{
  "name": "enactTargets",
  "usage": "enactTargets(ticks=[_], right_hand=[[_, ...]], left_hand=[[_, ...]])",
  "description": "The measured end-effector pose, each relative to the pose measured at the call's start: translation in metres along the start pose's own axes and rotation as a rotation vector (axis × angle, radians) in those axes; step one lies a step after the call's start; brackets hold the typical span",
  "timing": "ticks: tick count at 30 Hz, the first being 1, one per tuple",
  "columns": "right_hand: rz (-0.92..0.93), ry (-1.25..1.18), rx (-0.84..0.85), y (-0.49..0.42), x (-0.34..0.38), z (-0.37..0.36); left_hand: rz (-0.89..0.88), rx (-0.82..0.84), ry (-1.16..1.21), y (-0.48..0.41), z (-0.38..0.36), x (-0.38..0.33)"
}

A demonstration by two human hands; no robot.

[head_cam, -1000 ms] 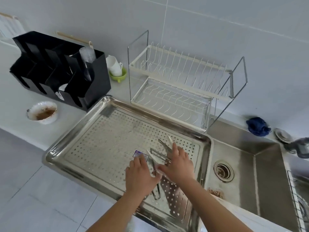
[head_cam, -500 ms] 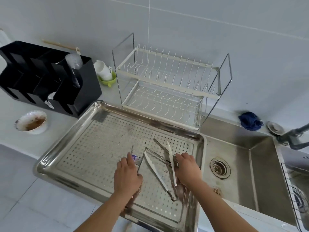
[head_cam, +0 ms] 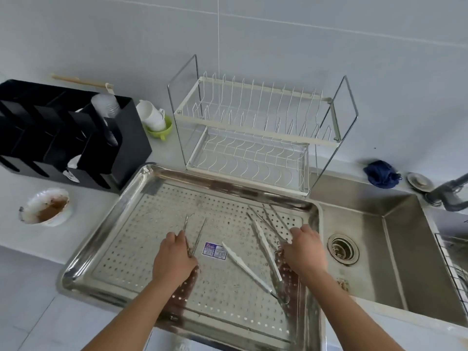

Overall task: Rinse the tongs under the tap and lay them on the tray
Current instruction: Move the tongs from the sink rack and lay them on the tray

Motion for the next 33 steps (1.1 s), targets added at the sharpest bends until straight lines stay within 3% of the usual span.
enactTargets(ticks=[6, 15, 21, 29, 33], right_hand=[[-0.024, -0.127, -0.108, 0.022, 0.051, 0.002], [-0.168, -0.399, 0.132, 0.066, 0.170, -0.086], [-0.309, -0.353, 0.058, 0.075, 0.173, -0.103], [-0.313, -0.307, 0.090, 0.067, 0.180, -0.109], [-0.283, -0.245, 0.078, 0.058, 0.177, -0.106]], left_hand=[[-0.090, 0.046, 0.010, -0.020, 0.009, 0.017], [-0.188, 0.107, -0.039, -0.034, 0.009, 0.033], [-0.224, 0.156, -0.023, -0.034, 0.008, 0.037], [-0.250, 0.065, -0.025, -0.030, 0.017, 0.049], [-0.240, 0.097, -0.061, -0.032, 0.017, 0.047]])
Point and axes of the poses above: each hand's wrist, its own y-axis away from the middle knuckle, its own z-axis out of the back of the hand, x = y × z, the point moved 3 cm from there along -y, towards the middle knuckle, and after that the axes turned 11 degrees about z, right-handed, at the moved point
